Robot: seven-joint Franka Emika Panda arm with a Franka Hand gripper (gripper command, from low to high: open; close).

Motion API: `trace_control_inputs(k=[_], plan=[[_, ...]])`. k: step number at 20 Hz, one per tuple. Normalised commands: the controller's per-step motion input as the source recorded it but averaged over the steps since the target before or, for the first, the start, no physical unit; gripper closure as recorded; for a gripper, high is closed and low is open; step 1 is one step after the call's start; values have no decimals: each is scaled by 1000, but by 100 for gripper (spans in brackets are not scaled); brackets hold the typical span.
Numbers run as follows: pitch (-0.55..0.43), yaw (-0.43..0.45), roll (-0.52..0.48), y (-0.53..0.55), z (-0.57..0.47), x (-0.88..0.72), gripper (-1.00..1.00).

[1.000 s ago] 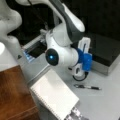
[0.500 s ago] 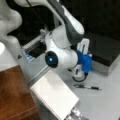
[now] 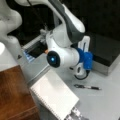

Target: Open the box. Pick up the pen. Place the pen in the box. Pick up the book. Place the book on the shelf.

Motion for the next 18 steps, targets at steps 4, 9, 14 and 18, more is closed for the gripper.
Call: trace_control_inputs(k=[4, 9, 14, 18], plan=[[13, -32, 51, -154, -50, 58, 100], [95, 13, -6, -126, 148, 52, 100], [138, 98, -64, -95, 333, 42, 100], [130, 169, -108, -69, 301, 68, 100]])
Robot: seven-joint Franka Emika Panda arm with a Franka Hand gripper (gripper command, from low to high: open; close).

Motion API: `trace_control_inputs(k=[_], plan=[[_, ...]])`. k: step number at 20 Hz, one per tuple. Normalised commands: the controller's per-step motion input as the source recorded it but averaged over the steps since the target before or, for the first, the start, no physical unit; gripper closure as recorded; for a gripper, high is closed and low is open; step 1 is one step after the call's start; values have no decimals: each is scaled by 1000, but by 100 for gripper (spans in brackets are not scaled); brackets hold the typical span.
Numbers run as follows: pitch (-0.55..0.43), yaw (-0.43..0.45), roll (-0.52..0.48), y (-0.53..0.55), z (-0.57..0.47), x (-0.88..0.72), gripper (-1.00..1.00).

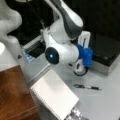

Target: Open the box. Pick up the pen. Place the pen in the box. Pick up the book. Place the book on the shelf.

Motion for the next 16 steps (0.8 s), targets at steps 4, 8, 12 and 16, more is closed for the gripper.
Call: trace_control_inputs(k=[4, 8, 12, 16], plan=[[100, 207, -149, -10, 249, 119, 100], [90, 232, -178, 84, 360, 166, 100], [98, 215, -163, 176, 477, 187, 100], [87, 182, -176, 220, 463, 195, 100]])
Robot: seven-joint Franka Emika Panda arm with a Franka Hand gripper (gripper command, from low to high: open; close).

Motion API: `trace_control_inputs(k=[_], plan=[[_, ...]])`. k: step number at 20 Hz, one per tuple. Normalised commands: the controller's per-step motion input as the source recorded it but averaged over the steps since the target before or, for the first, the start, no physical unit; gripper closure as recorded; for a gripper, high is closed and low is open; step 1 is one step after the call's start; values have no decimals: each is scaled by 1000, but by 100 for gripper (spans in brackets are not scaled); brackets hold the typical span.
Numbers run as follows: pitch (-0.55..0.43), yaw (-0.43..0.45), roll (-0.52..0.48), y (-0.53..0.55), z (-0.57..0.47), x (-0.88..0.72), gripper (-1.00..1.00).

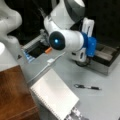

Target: Open the box. Pick up the pen. Place the pen in the box. Pick up the book. Place the book on the shelf.

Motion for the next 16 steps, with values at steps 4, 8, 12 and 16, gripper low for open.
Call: trace_control_inputs(k=[4, 8, 12, 16], plan=[[74, 186, -174, 185, 422, 162, 100], [81, 164, -152, 138, 381, 116, 100], [94, 120, -125, 144, 373, 78, 100], [90, 83, -101, 143, 335, 57, 100]])
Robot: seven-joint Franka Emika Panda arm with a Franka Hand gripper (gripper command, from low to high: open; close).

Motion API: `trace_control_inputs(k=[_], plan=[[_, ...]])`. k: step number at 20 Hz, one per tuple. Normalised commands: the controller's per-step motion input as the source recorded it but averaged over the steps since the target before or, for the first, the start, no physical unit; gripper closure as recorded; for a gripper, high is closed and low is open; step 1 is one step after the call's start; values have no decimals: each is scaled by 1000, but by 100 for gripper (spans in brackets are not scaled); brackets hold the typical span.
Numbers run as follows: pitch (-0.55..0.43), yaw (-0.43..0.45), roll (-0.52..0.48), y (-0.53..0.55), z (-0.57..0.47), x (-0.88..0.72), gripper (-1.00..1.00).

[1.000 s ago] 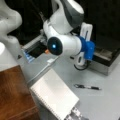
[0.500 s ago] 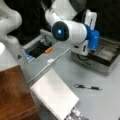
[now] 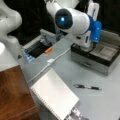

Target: Open the box. Pick up the pen. Place the pen in the box. Pick up the book. Place the book on the shelf.

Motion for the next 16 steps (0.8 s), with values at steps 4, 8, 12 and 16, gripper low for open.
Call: trace_control_inputs(k=[4, 8, 12, 16], plan=[[84, 35, -78, 210, 326, 30, 100], [57, 25, -90, 275, 317, 7, 100], [39, 43, -112, 275, 283, -15, 100], [30, 1, -108, 295, 228, -10, 100]])
